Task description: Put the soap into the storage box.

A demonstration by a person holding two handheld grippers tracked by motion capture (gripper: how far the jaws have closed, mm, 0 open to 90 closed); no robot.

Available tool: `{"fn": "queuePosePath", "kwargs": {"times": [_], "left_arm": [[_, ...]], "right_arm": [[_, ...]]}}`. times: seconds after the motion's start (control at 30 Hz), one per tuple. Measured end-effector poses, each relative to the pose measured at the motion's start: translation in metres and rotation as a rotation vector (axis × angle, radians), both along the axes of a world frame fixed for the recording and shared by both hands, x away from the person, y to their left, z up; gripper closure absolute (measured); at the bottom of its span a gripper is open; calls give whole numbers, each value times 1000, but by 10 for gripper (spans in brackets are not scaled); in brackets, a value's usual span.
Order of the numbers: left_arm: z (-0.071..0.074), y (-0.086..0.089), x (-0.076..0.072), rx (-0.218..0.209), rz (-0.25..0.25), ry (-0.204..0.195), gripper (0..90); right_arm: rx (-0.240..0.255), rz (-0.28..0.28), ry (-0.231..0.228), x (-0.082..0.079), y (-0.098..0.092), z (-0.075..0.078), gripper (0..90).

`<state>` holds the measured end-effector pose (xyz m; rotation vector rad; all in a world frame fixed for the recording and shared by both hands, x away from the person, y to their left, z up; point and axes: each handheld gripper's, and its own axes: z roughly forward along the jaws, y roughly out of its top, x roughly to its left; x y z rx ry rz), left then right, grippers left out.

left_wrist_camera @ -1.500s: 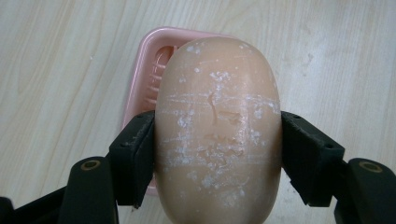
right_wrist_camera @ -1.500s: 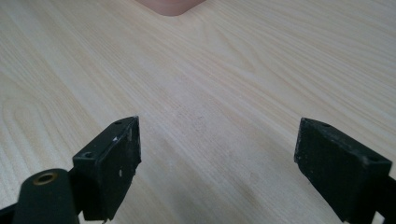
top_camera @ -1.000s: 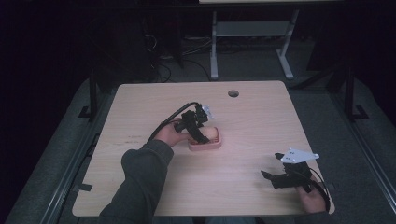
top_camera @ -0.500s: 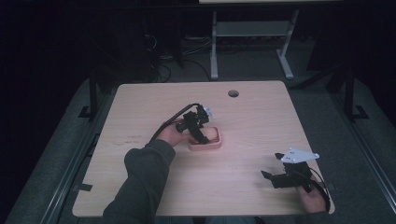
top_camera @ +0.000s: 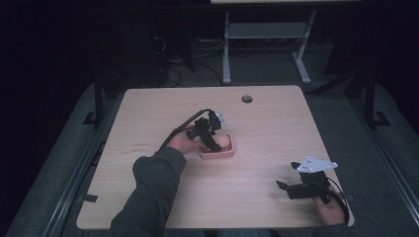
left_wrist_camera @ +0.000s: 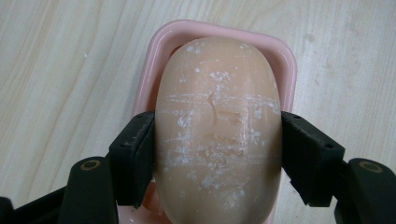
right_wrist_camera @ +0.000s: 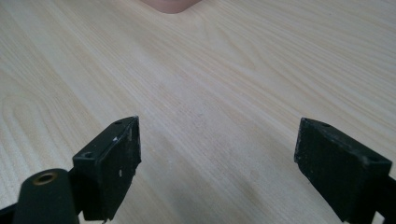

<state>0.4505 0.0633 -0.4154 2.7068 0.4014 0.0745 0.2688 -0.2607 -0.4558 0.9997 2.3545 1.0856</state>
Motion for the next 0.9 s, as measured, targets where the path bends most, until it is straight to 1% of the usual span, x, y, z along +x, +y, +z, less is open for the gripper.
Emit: {"fn": "queuePosePath", "kwargs": {"times": [0.1,0.27,0.4,0.47,0.9], "left_arm": [[-2,0,1,7,3,3,322],[-3,0,1,7,6,7,322],[-3,0,1,5,5,1,322],[-3,0,1,8,6,5,321],[-4,-1,1,24,5,-3,320]], "right_arm": [[1,2,0,0,0,0,141],[1,2,1,0,0,0,141],[1,2,1,0,0,0,141],[1,1,1,0,0,0,141],[0,5,2,0,0,0,141]]}}
